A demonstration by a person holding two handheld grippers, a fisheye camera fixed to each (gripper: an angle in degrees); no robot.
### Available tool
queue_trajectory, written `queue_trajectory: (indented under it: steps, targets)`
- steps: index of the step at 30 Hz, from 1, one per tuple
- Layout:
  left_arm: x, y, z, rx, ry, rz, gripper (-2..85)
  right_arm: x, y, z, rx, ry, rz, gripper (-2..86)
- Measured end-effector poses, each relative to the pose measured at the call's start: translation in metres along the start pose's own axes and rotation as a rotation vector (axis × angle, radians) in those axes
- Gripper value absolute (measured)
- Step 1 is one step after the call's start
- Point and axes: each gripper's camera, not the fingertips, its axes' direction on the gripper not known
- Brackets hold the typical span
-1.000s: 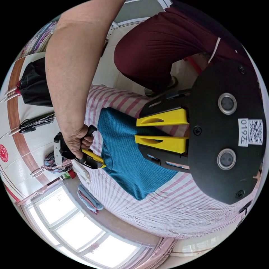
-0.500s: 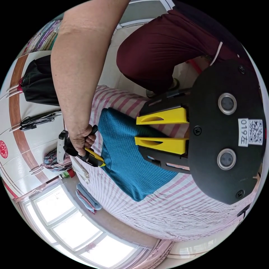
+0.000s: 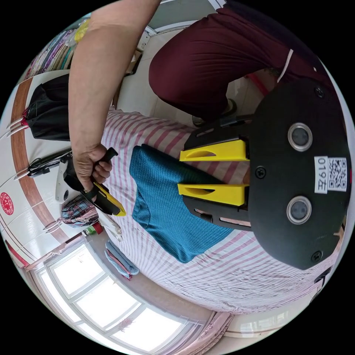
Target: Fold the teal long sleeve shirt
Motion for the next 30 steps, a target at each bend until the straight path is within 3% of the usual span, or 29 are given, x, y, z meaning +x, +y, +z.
queue_trajectory:
  steps: [3,9,11,16,23,26,30]
  targets:
    - [-0.001,0.000,-0.002,0.002,-0.008,-0.002,8.0,-0.041,0.024,-0.009,-0.087,-0.056,-0.123,-0.7]
    - [-0.001,0.001,-0.010,0.004,-0.015,-0.006,9.0,-0.090,0.064,-0.016,-0.202,0.127,-0.226,-0.7]
    - [-0.001,0.002,-0.018,0.011,-0.036,-0.006,9.7,-0.093,0.070,-0.027,-0.181,0.109,-0.216,-0.4]
    - [-0.003,0.012,-0.037,0.041,-0.071,-0.016,11.0,-0.148,0.108,-0.103,0.095,0.183,-0.312,0.0]
    - [-0.038,0.066,-0.080,0.119,-0.070,-0.163,10.7,-0.217,0.196,-0.132,0.140,0.426,-0.553,6.2]
    - [-0.060,0.088,-0.089,0.144,-0.069,-0.259,10.0,-0.212,0.211,-0.149,0.184,0.473,-0.455,5.9]
    - [-0.076,0.096,-0.083,0.111,-0.047,-0.315,9.5,-0.190,0.202,-0.173,0.243,0.333,-0.274,6.3]
